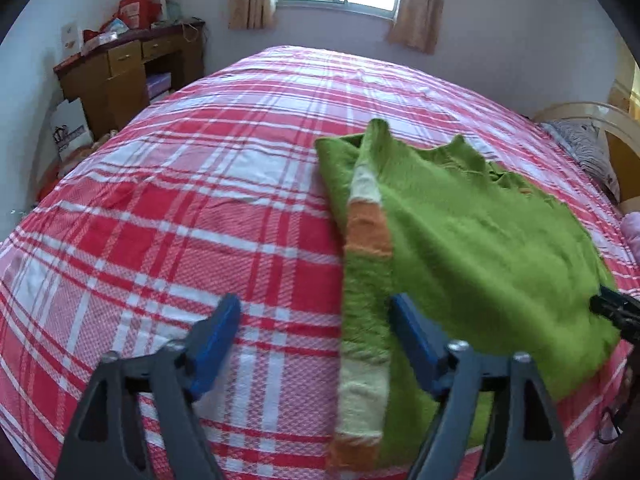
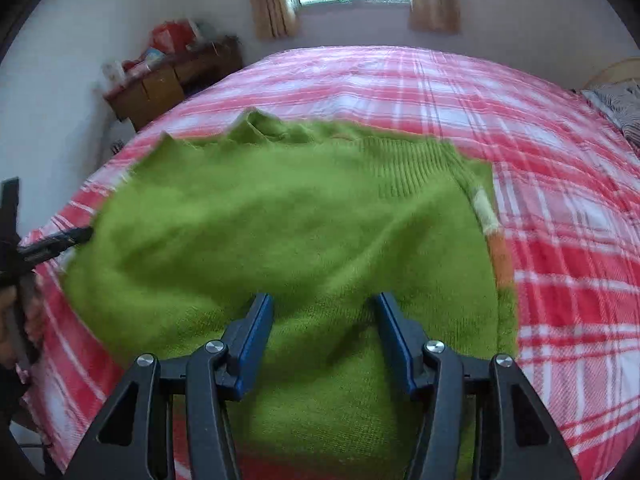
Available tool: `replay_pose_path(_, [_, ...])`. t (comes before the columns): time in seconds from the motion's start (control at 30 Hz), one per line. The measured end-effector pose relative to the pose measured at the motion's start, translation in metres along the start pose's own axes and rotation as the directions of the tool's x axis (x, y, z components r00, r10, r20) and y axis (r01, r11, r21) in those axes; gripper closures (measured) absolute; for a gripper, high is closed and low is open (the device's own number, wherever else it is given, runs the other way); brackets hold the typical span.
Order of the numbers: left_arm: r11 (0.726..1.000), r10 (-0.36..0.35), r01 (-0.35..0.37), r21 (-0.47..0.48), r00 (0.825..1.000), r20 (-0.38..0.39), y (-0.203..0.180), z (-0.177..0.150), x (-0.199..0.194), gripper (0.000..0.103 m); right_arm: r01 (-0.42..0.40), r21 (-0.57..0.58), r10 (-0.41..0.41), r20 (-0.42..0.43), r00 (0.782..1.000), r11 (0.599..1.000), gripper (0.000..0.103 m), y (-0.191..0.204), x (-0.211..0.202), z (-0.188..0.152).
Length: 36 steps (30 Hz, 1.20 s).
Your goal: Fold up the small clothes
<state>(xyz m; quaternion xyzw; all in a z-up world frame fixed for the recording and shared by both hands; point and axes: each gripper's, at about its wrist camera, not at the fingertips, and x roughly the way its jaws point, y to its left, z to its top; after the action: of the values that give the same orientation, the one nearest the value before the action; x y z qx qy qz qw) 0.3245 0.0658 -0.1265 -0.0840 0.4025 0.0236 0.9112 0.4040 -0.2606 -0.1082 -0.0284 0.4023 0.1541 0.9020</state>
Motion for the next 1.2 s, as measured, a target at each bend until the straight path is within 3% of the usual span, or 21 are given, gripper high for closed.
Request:
replay_pose_path(0.1, [0.999, -0.027, 0.027, -0.022, 0.999, 0.017, 0.005, -0.004, 0.0, 0.016, 0.059, 0.006, -0.059, -0.002, 0.998, 0.998, 0.048, 0.007, -0.007, 0.006])
replay_pose_path(0.23, [0.999, -0.034, 0.034, -0.022, 0.999, 0.024, 0.004, -0.007, -0.002, 0.014, -0.026, -0.048, 0.029, 0.067, 0.997, 0.998, 0.048, 0.045, -0.016, 0.026])
replay_pose_path(0.37, [0.998, -0.056, 0.057, -0.033, 0.998, 0.035, 0.007, -0.012, -0.007, 0.009, -0.103, -0.089, 0.105, 0.022, 0.994, 0.991, 0.048, 0.077, 0.011, 0.039])
replay_pose_path(0.43, [0.997, -0.068, 0.07, -0.038, 0.997, 0.037, 0.008, -0.012, -0.007, 0.007, -0.065, -0.07, 0.06, -0.073, 0.996, 0.995, 0.048, 0.08, 0.044, 0.043])
replay_pose_path(0.6, [0.997, -0.067, 0.069, -0.042, 0.997, 0.044, 0.008, -0.014, -0.008, 0.007, -0.077, 0.121, 0.082, -0.04, 0.996, 0.99, 0.048, 0.05, 0.064, 0.064])
replay_pose_path(0.63, [0.997, -0.066, 0.068, -0.04, 0.997, 0.046, 0.008, -0.014, -0.008, 0.007, -0.052, 0.136, 0.056, -0.032, 0.998, 0.989, 0.048, 0.051, 0.061, 0.068])
replay_pose_path(0.7, [0.996, -0.071, 0.073, -0.042, 0.996, 0.045, 0.008, -0.014, -0.008, 0.005, -0.008, 0.054, 0.008, -0.001, 1.0, 0.998, 0.048, 0.068, 0.054, 0.074])
replay_pose_path(0.8, [0.996, -0.081, 0.083, -0.041, 0.996, 0.043, 0.009, -0.014, -0.007, 0.004, 0.017, -0.028, -0.02, -0.09, 0.996, 0.999, 0.046, 0.082, 0.081, 0.076])
replay_pose_path(0.83, [0.996, -0.08, 0.082, -0.04, 0.996, 0.043, 0.008, -0.014, -0.007, 0.004, 0.03, -0.044, -0.034, -0.086, 0.996, 0.999, 0.046, 0.082, 0.088, 0.079])
replay_pose_path(0.97, [0.994, -0.094, 0.096, -0.048, 0.994, 0.049, 0.011, -0.014, -0.007, 0.003, 0.036, 0.065, -0.03, -0.095, 0.995, 0.997, 0.045, 0.072, 0.09, 0.097])
replay_pose_path(1.1, [0.991, -0.117, 0.12, -0.062, 0.992, 0.055, 0.015, -0.015, -0.008, 0.002, -0.025, 0.001, 0.025, -0.042, 0.999, 1.0, 0.045, 0.092, 0.066, 0.078])
replay_pose_path(1.2, [0.99, -0.126, 0.129, -0.063, 0.991, 0.054, 0.015, -0.014, -0.008, 0.001, -0.023, -0.065, 0.023, 0.0, 1.0, 0.998, 0.045, 0.11, 0.046, 0.057])
